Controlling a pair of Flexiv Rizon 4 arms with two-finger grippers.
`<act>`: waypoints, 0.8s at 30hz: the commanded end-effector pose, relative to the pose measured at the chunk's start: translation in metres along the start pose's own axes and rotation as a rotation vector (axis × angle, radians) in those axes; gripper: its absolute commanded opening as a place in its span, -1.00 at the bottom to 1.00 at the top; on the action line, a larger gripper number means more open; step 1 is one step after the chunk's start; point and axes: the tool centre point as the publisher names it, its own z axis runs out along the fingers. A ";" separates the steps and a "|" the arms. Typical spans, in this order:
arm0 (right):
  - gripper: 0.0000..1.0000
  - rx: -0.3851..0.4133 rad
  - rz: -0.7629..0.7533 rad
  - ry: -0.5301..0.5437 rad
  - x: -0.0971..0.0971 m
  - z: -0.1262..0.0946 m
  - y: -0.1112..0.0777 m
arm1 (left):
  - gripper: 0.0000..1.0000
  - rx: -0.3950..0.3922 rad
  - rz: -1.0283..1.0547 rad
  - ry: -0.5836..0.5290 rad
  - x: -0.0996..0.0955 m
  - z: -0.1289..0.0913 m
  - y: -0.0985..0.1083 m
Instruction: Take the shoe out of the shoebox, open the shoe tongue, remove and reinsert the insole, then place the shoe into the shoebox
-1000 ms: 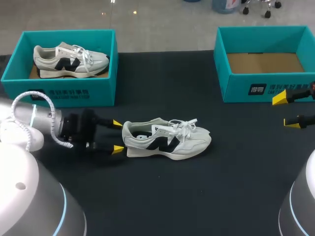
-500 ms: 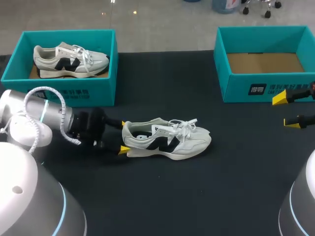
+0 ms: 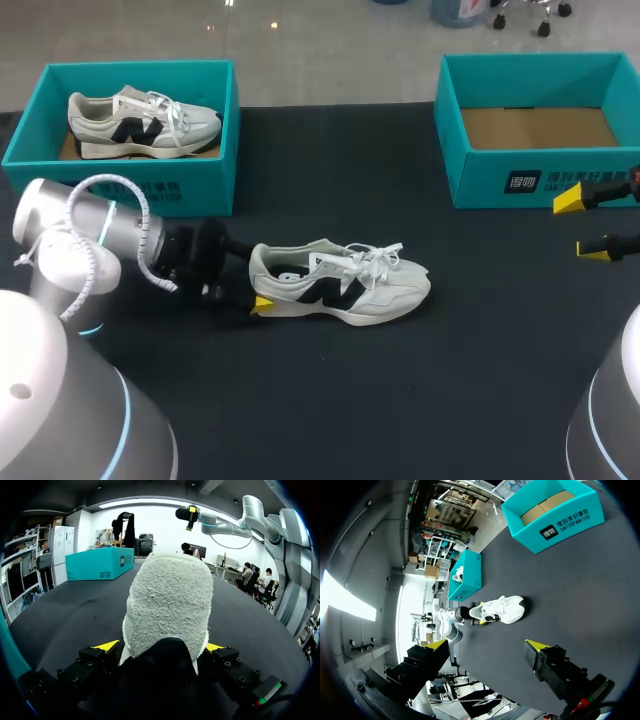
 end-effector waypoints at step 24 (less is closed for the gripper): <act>1.00 -0.002 0.001 -0.003 0.000 0.000 -0.001 | 1.00 0.025 -0.019 -0.010 0.008 0.014 -0.003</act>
